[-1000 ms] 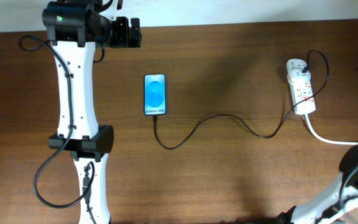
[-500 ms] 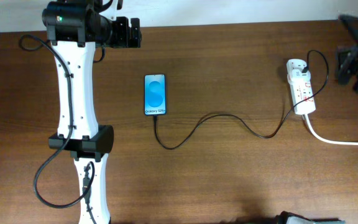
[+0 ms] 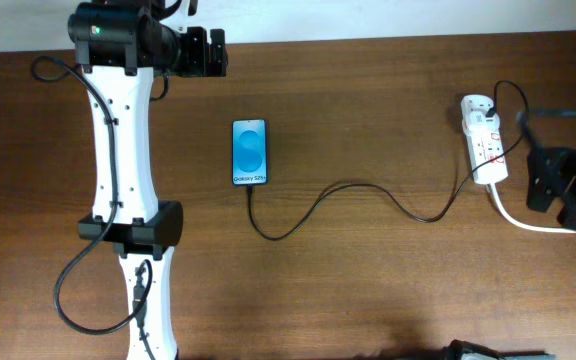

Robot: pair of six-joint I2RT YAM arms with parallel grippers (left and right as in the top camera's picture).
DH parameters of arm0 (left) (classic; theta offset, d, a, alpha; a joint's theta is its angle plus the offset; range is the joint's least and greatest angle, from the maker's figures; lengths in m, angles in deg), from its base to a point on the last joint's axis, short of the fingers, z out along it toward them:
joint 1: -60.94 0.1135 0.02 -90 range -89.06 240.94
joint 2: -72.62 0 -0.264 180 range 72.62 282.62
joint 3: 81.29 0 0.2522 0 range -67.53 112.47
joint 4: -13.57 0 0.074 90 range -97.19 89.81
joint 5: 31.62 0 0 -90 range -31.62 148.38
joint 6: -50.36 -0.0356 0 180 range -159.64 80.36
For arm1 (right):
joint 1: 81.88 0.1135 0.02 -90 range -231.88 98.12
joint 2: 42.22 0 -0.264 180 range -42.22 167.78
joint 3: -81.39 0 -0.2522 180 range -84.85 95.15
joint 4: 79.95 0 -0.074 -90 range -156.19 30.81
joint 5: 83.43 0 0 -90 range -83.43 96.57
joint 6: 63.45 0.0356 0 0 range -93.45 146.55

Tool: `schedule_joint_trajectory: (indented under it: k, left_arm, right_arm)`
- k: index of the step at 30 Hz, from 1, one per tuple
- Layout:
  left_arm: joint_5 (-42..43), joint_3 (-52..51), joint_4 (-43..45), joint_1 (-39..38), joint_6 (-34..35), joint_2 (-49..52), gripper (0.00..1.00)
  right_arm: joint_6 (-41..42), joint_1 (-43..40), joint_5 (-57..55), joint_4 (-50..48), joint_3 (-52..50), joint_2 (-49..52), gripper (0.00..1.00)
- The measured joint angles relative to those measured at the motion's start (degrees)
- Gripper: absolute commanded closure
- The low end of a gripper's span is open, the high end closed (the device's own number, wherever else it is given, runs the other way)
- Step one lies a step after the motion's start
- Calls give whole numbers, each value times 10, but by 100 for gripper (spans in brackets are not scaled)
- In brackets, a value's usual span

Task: Plug charger to phone and switch on socket

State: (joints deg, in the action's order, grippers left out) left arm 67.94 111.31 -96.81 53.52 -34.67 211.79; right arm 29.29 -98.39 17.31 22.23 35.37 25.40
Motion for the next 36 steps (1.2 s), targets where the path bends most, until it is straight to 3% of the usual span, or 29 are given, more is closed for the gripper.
schedule_joint_trajectory:
  k: [3, 7, 10, 15, 21, 22, 24, 28, 36]
  left_arm:
    - [0, 0, 0, 0, 0, 0, 1]
    - [0, 0, 0, 0, 0, 0, 1]
    - [-1, 0, 0, 0, 0, 0, 1]
    - [-2, 0, 0, 0, 0, 0, 1]
    - [-2, 0, 0, 0, 0, 0, 1]
    - [-2, 0, 0, 0, 0, 0, 1]
    - [-2, 0, 0, 0, 0, 0, 1]
    - [-2, 0, 0, 0, 0, 0, 1]
    - [-2, 0, 0, 0, 0, 0, 1]
  right_arm:
    - [-2, 41, -24, -85, -64, -48, 2]
    - [-2, 75, -48, -250, -231, -133, 2]
    - [-2, 89, -58, -406, -406, -211, 2]
    - [-2, 112, -59, -567, -635, -332, 2]
    - [-2, 130, -58, -826, -896, -488, 2]
    - [-2, 130, -58, -876, -986, -530, 2]
    - [-2, 131, -58, -936, -1024, -546, 2]
    - [-2, 134, -61, -956, -1116, -628, 1]
    - [-2, 141, -64, -962, -1179, -667, 2]
